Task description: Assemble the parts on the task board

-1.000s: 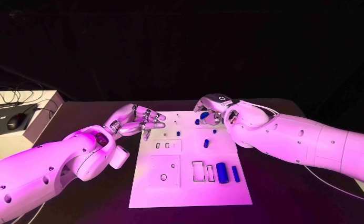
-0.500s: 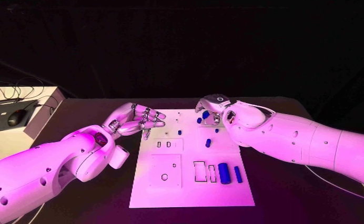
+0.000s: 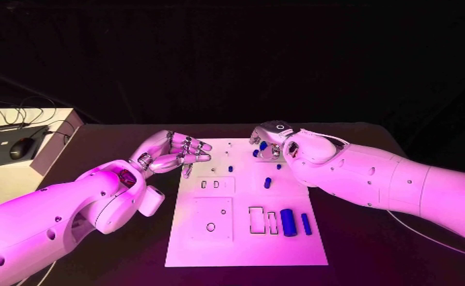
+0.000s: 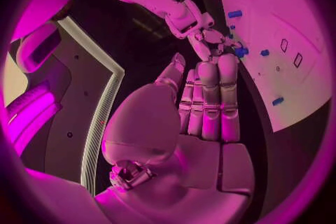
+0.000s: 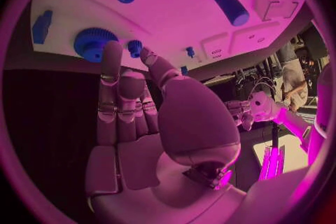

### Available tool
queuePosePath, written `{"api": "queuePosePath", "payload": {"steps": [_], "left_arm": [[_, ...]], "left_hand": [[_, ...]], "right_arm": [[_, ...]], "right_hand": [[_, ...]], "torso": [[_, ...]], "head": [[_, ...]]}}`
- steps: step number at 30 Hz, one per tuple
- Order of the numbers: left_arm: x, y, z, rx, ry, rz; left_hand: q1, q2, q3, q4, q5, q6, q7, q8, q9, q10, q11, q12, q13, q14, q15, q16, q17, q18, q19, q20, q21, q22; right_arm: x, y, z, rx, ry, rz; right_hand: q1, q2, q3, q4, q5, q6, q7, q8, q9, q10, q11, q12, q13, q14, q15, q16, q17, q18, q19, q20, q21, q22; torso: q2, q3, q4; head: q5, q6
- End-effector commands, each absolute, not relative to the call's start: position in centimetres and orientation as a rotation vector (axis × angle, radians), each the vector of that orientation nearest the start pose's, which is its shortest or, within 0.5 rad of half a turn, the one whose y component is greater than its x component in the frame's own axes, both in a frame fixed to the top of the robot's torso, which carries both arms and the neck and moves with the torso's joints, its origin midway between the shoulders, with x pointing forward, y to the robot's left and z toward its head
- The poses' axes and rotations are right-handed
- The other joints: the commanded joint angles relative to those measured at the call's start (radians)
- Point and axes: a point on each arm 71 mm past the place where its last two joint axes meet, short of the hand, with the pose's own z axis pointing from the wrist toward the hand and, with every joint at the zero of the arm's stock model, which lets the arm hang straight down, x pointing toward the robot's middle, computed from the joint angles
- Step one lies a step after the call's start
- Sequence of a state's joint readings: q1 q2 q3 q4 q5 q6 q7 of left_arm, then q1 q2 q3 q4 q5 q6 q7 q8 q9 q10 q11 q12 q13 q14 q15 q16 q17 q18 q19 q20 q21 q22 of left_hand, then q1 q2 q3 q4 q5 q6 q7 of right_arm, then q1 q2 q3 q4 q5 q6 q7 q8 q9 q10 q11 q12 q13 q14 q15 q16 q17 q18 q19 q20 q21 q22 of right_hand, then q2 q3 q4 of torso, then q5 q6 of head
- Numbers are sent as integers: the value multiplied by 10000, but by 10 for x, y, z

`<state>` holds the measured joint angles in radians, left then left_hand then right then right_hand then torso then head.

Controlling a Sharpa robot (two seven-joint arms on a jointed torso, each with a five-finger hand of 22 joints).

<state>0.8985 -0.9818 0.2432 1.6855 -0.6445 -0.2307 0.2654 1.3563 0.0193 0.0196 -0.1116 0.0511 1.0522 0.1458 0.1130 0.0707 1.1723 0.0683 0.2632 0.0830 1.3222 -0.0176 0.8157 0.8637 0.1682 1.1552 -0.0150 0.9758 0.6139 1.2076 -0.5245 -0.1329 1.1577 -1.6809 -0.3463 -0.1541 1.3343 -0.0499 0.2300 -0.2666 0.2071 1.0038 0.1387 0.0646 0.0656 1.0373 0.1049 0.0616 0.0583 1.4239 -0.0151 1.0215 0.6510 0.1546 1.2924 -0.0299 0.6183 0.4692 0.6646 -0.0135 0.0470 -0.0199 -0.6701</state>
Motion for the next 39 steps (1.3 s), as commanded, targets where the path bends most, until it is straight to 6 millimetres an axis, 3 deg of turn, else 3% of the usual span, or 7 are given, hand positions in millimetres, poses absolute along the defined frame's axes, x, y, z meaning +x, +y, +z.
{"api": "queuePosePath", "payload": {"steps": [1,11,15,39], "left_arm": [[435,221,-193,-6090,16088,-14429],[435,220,-190,-6092,16043,-14489],[434,220,-189,-6092,16030,-14506],[436,219,-190,-6171,15998,-14555]], "left_hand": [[-102,-28,4,81,-10,-81,11,42,-9,71,-2,-42,-12,23,64,-69,-15,296,36,34,-51,13],[-101,-16,4,100,-11,-89,16,43,-10,61,4,-56,-50,17,67,-96,-35,293,38,38,-92,18],[-101,-18,1,102,-11,-91,17,43,-10,59,6,-59,-56,16,69,-100,-39,292,40,38,-99,19],[-97,-16,-3,109,-11,-100,21,42,-10,53,11,-69,-74,16,73,-114,-52,292,48,40,-122,25]], "right_arm": [[535,-139,-226,-3961,16071,4250],[535,-137,-228,-4007,16211,4298],[536,-138,-229,-4016,16285,4251],[537,-143,-232,-4090,16634,4071]], "right_hand": [[-108,35,251,-60,-67,68,1,-34,-14,101,-5,-1,-6,-50,-8,43,7,178,-74,23,54,188],[-354,26,850,-85,-69,330,50,-32,-11,452,-27,-17,-5,-60,23,107,-9,227,-138,52,36,581],[-409,-8,1023,-67,-64,419,69,-30,-11,533,-21,-19,-4,-73,49,134,-18,257,-155,76,2,763],[-466,-10,1271,33,-74,620,82,-31,-10,671,-15,-22,-5,-103,99,225,-91,319,-51,137,-552,1667]], "torso": [[84,-18,43],[162,-33,83],[145,-34,69],[153,-32,79]], "head": [[-5,-1],[-23,-8],[-17,-50],[-48,-123]]}}
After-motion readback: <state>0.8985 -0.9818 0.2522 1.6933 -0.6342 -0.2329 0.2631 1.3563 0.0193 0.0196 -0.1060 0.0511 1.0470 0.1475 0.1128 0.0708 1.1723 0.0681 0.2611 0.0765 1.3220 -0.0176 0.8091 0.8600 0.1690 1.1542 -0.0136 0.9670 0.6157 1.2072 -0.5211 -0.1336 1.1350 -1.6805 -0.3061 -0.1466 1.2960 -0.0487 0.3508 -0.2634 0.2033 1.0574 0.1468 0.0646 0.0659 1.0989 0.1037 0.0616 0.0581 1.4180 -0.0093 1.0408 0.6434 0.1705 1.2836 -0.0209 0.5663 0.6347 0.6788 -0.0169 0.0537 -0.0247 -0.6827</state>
